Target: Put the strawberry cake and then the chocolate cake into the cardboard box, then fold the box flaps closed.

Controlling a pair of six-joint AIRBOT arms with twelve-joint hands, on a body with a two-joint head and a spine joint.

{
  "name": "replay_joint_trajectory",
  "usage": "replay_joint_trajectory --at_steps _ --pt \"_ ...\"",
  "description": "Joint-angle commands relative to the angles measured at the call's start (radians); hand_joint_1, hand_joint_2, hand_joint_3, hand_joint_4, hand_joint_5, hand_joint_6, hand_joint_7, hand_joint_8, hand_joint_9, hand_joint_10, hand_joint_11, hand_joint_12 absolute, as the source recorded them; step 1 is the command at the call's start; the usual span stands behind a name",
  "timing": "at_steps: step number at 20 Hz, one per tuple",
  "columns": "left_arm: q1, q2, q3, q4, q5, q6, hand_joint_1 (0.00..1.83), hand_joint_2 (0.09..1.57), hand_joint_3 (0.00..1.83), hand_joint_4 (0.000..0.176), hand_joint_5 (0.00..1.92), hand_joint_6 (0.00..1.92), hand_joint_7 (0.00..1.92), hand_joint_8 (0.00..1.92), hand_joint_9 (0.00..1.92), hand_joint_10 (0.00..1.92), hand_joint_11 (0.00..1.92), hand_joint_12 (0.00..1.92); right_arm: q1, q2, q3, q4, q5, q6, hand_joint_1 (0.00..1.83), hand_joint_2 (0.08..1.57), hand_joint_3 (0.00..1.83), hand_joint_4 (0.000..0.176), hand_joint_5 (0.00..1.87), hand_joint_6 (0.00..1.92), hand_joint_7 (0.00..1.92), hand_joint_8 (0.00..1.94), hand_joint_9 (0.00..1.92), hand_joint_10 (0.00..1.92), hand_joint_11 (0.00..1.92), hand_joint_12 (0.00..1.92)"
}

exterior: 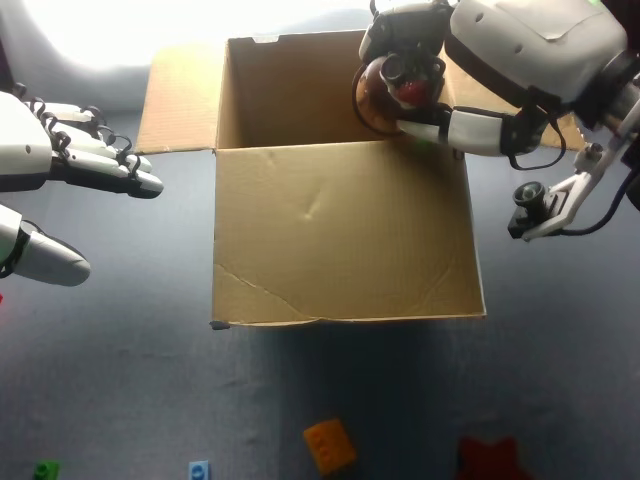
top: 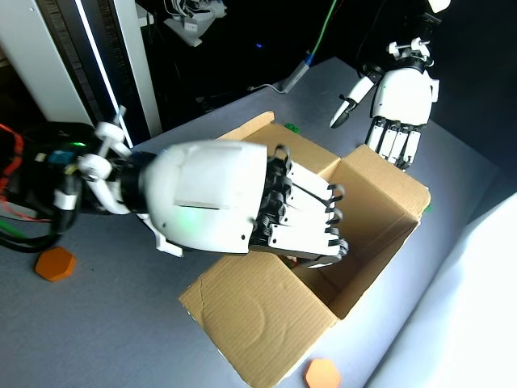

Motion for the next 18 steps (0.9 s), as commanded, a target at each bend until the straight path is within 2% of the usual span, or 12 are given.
replay_joint_trajectory --at_steps 1,2,4,8,10,11,12,13,14,16,17,18 --pt "-0.006 0.003 0.002 -0.07 -0.009 0.006 0.09 1.15 0.0 0.036 0.19 0.01 0.17 0.0 0.28 0.0 0.0 1.09 -0.002 0.008 0.002 0.004 0.121 -0.001 1.18 1.2 0.0 0.0 0.8 1.17 0.86 1.3 0.61 1.27 0.16 1.92" --pt "-0.006 0.003 0.002 -0.077 -0.003 0.012 0.09 1.14 0.0 0.038 0.2 0.01 0.18 0.0 0.29 0.01 0.0 1.09 -0.005 0.007 0.002 0.004 0.125 -0.001 1.19 1.2 0.0 0.0 0.8 1.18 0.87 1.29 0.62 1.27 0.18 1.92" --pt "-0.006 0.003 0.002 -0.102 0.0 0.021 0.12 1.15 0.0 0.03 0.2 0.01 0.16 0.0 0.27 0.0 0.0 1.09 -0.005 0.008 0.004 0.004 0.126 -0.001 1.19 1.19 0.0 0.0 0.79 1.2 0.89 1.27 0.63 1.28 0.19 1.92" --pt "-0.009 0.003 0.0 -0.123 0.004 0.021 0.11 1.15 0.0 0.032 0.2 0.01 0.17 0.0 0.28 0.01 0.0 1.13 -0.001 0.013 0.004 0.004 0.13 -0.001 1.18 1.19 0.0 0.0 0.8 1.2 0.88 1.27 0.63 1.25 0.17 1.91" --pt "-0.011 0.003 0.0 -0.129 0.009 0.026 0.14 1.14 0.0 0.033 0.22 0.01 0.2 0.01 0.3 0.01 0.0 1.15 0.002 0.016 0.004 0.004 0.13 -0.001 1.19 1.2 0.0 0.0 0.79 1.18 0.86 1.32 0.61 1.27 0.17 1.92" --pt "-0.011 0.003 0.0 -0.13 0.011 0.028 0.12 1.15 0.0 0.034 0.21 0.0 0.2 0.01 0.3 0.01 0.0 1.14 0.004 0.018 0.004 0.004 0.13 0.0 1.16 1.21 0.0 0.007 0.8 1.19 0.81 1.35 0.56 1.25 0.2 1.92" --pt "-0.013 0.003 0.0 -0.13 0.013 0.028 0.13 1.15 0.0 0.035 0.2 0.0 0.18 0.0 0.29 0.0 0.0 1.11 0.004 0.019 0.004 0.004 0.13 0.0 1.04 1.18 0.0 0.0 0.64 0.74 0.69 0.81 0.51 1.16 0.21 1.86" --pt "-0.014 0.003 0.0 -0.13 0.013 0.029 0.15 1.14 0.0 0.035 0.21 0.01 0.18 0.0 0.29 0.0 0.0 1.1 0.004 0.02 0.004 0.004 0.13 0.0 0.89 1.18 0.0 0.0 0.43 0.39 0.57 0.37 0.41 1.0 0.11 1.83" --pt "-0.014 0.003 0.0 -0.13 0.013 0.029 0.14 1.14 0.0 0.035 0.22 0.01 0.19 0.0 0.31 0.01 0.0 1.12 0.004 0.02 0.004 0.004 0.13 0.0 0.78 1.14 0.0 0.0 0.3 0.17 0.46 0.13 0.35 0.78 0.03 1.71" --pt "-0.014 0.003 0.0 -0.13 0.015 0.031 0.13 1.15 0.0 0.035 0.21 0.0 0.19 0.0 0.3 0.01 0.0 1.13 0.004 0.02 0.004 0.004 0.13 -0.001 0.76 1.04 0.0 0.0 0.15 0.02 0.26 0.0 0.26 0.38 0.0 1.39" --pt "-0.014 0.002 0.0 -0.13 0.017 0.033 0.13 1.15 0.0 0.034 0.21 0.0 0.19 0.0 0.29 0.0 0.0 1.11 0.004 0.02 0.004 0.004 0.13 -0.001 0.72 1.03 0.0 0.01 0.06 0.01 0.13 0.0 0.15 0.26 0.0 1.13" --pt "-0.014 0.002 0.0 -0.13 0.019 0.036 0.15 1.14 0.0 0.037 0.22 0.0 0.19 0.0 0.28 0.0 0.0 1.1 0.004 0.02 0.004 0.004 0.13 -0.001 0.69 1.01 0.0 0.01 0.01 0.0 0.03 0.0 0.07 0.15 0.0 0.79"
